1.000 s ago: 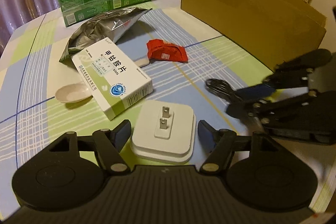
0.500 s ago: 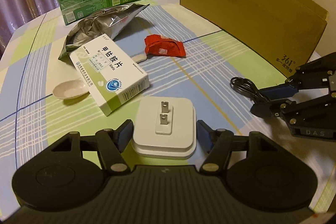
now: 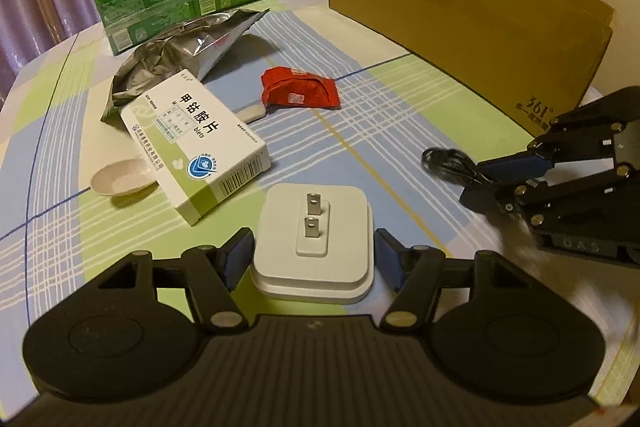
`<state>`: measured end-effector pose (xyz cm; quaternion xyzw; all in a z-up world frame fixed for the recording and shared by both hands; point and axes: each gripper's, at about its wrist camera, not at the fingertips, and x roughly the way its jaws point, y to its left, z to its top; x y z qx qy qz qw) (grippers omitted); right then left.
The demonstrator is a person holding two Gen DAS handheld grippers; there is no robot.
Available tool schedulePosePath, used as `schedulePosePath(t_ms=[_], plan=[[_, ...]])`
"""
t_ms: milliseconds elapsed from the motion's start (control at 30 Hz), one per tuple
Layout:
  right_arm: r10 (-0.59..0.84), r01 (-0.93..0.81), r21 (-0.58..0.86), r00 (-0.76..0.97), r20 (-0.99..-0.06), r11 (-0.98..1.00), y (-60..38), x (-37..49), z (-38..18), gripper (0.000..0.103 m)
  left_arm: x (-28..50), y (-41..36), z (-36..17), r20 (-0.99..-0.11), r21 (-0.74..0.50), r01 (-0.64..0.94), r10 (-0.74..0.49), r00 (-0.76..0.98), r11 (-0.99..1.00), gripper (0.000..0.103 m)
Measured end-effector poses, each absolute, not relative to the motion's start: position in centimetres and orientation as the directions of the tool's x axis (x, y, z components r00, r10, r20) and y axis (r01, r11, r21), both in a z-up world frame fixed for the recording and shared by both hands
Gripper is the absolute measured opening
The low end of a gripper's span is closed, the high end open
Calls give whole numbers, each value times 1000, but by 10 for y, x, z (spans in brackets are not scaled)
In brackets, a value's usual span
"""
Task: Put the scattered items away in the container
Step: 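Carry the cable with the right tool while the left tool carries the charger to the box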
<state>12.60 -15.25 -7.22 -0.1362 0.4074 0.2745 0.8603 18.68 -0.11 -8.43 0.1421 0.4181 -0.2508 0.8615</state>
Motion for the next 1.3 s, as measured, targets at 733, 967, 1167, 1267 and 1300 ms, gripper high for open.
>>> schedulePosePath(t_ms=[733,967,1167,1267,1300], plan=[[385,-557,21,547,-744,831,-168,99,-38,11,168,-5,-58,-782,11,527,-321,534,850,60],[402,-530,47,579,-709,847,-188,84,-14,11,141,-24,-44,-780,2,537,-335,529,844,60],[414,-506,65,619,-668,860,-214,73,12,11,123,-47,-23,-764,23,570,-354,540,821,60],[408,-492,50,656,-635,869,-229,71,29,11,120,-63,-8,-749,32,596,-376,546,802,60],[404,-483,45,672,-621,874,-236,71,36,11,120,-69,-3,-743,37,606,-383,548,795,60]])
